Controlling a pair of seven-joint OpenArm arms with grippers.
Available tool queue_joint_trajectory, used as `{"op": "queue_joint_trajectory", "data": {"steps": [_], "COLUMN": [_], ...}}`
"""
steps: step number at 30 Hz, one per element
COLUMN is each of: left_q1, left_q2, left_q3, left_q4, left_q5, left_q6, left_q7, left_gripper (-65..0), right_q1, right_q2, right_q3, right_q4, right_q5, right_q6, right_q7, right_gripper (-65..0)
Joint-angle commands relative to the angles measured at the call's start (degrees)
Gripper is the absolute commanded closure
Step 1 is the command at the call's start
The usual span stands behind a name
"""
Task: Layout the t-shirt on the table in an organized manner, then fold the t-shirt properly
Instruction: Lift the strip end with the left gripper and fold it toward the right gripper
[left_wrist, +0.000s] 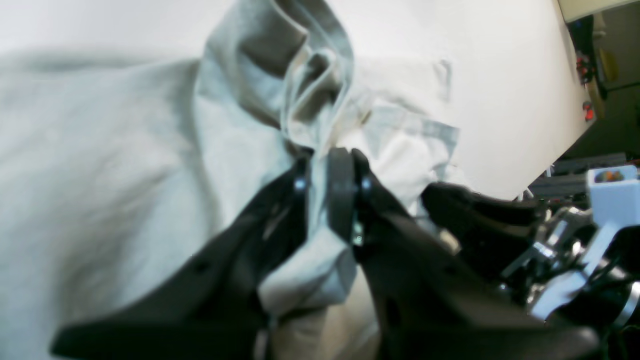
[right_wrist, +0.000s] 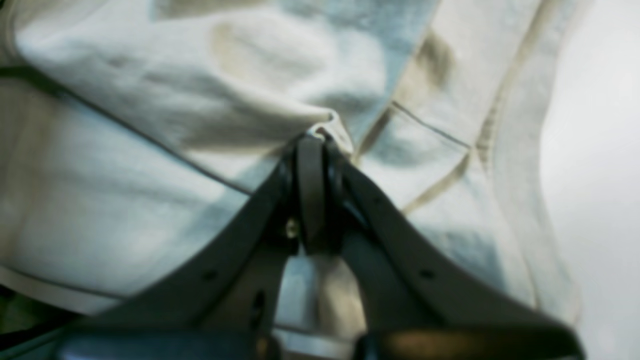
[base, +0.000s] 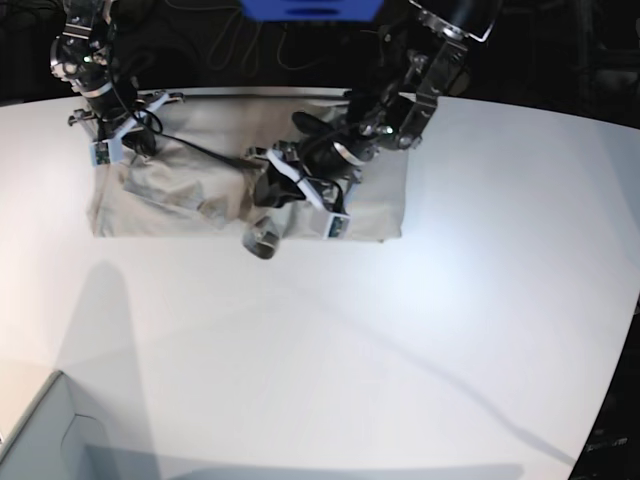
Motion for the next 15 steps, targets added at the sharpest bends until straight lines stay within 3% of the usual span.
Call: {"op": "queue_joint_trajectory", "data": {"steps": [1, 12, 15], "left_q1": [-0.62, -1.41, -1.50], "left_q2": [0.45, 1.24, 1.24], "left_q3": [0.06, 0.15, 0.15], "left_q4": [0.94, 0.24, -0.99], "left_q5": [-0.66, -0.66, -0.66], "left_q6": [-0.86, -0.86, -0.86], "left_q7": [-1.14, -0.70, -0.61], "left_gripper": [0.0, -0.1, -3.6], "right_q1": [-0.13, -0.13, -0.13], "right_q2": [0.40, 0.49, 0.49], "right_q3": [0.09, 0.09, 0.09], "right_q4": [0.85, 0.85, 0.94], "right_q5": [0.34, 0.34, 0.34], "right_q6": [0.96, 0.96, 0.96], "right_q7": [0.37, 0.37, 0.37], "right_gripper": [0.0, 0.0, 0.0]}}
